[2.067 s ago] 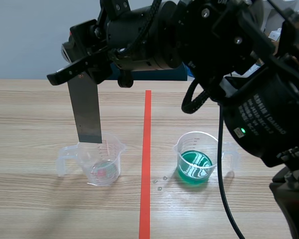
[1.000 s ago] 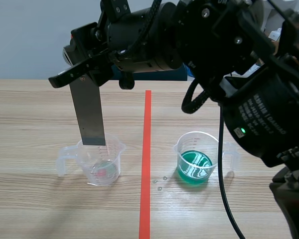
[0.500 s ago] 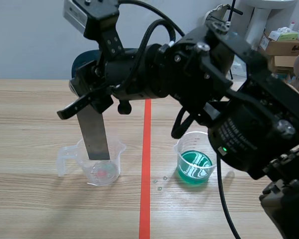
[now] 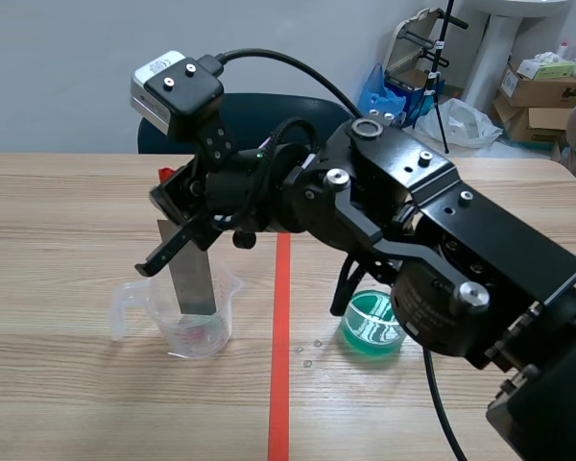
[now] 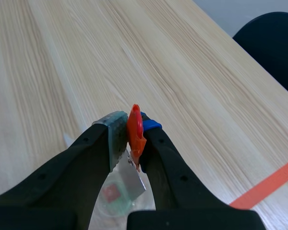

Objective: Do the redox reaction experiment

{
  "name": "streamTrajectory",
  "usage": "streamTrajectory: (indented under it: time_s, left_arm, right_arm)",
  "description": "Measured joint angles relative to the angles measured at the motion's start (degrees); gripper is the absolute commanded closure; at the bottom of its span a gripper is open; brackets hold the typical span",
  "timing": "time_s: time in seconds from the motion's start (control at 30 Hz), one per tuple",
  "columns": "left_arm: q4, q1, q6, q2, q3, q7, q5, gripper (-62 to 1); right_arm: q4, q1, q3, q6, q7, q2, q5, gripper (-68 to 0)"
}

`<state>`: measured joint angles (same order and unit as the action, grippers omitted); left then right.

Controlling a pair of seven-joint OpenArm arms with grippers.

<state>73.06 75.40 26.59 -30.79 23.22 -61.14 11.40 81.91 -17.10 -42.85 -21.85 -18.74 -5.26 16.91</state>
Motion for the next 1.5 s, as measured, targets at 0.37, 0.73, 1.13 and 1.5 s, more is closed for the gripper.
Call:
streamTrajectory:
  time_s: [0.37,0.73,1.13,1.5]
  left_arm:
    - [0.0,0.0,0.0,0.0,0.0,0.0,0.0,-62.3]
    - [0.0,0.0,0.0,0.0,0.0,0.0,0.0,-62.3]
    - [0.0,0.0,0.0,0.0,0.0,0.0,0.0,-62.3]
    - [0.0,0.0,0.0,0.0,0.0,0.0,0.0,-62.3]
  right_arm:
    - [-0.8,0.0,0.0,-0.2,2.1,0.0,-4.1,-2.0]
    - [-0.8,0.0,0.0,-0.4,2.2,0.0,-4.1,-2.0]
    - [-0.8,0.0,0.0,-0.4,2.1,0.0,-4.1,-34.9]
    - [-0.8,0.0,0.0,-13.6,2.2,0.0,-7.7,-67.9]
